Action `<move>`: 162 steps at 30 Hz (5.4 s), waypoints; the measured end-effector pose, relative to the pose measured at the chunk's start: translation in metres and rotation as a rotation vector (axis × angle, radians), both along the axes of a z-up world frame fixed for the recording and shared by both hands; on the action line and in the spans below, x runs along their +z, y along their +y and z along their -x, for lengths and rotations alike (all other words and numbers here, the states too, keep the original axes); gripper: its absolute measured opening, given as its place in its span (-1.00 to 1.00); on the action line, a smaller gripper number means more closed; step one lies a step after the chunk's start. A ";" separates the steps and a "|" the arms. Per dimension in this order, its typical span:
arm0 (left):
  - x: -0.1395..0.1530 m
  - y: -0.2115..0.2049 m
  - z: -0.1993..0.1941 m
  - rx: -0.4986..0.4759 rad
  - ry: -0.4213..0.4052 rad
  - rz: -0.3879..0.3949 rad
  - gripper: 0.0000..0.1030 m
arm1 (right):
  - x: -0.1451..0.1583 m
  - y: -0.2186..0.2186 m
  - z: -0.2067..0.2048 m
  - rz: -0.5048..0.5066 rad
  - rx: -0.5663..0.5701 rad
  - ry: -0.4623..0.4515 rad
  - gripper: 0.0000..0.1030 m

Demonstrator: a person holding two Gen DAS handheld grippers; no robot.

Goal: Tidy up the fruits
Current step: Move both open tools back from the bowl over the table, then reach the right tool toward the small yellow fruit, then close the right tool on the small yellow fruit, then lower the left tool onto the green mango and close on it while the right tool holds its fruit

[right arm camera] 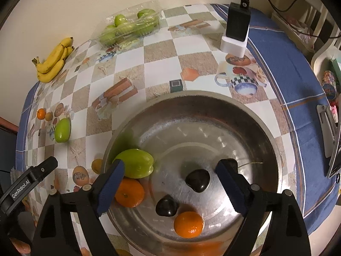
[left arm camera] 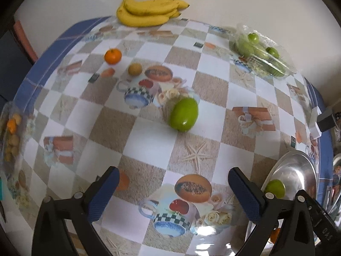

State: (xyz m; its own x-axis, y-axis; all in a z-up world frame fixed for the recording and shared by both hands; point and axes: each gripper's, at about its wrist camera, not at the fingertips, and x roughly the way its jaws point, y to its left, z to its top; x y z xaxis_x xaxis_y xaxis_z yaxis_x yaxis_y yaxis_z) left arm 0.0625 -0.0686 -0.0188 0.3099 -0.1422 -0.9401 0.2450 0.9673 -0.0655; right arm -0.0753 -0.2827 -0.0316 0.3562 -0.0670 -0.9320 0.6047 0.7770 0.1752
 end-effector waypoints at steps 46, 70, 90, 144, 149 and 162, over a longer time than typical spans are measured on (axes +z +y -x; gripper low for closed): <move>0.014 0.104 -0.068 0.145 -0.102 0.002 1.00 | 0.001 0.095 -0.084 0.013 0.210 -0.076 0.72; 0.005 0.086 -0.061 0.074 -0.044 0.007 1.00 | -0.023 0.114 -0.087 0.077 0.304 0.033 0.00; 0.001 0.084 -0.061 0.070 -0.025 0.001 1.00 | -0.037 0.134 -0.092 0.262 0.380 0.177 -0.48; -0.029 -0.018 -0.077 -0.164 -0.030 0.095 0.36 | -0.013 0.079 -0.100 0.075 0.206 -0.046 -0.48; -0.034 -0.018 -0.079 -0.155 -0.017 0.099 0.28 | -0.014 0.076 -0.098 0.076 0.196 -0.042 -0.48; -0.038 -0.024 -0.077 -0.173 -0.013 0.079 -0.18 | -0.013 0.068 -0.092 0.047 0.172 -0.049 -0.49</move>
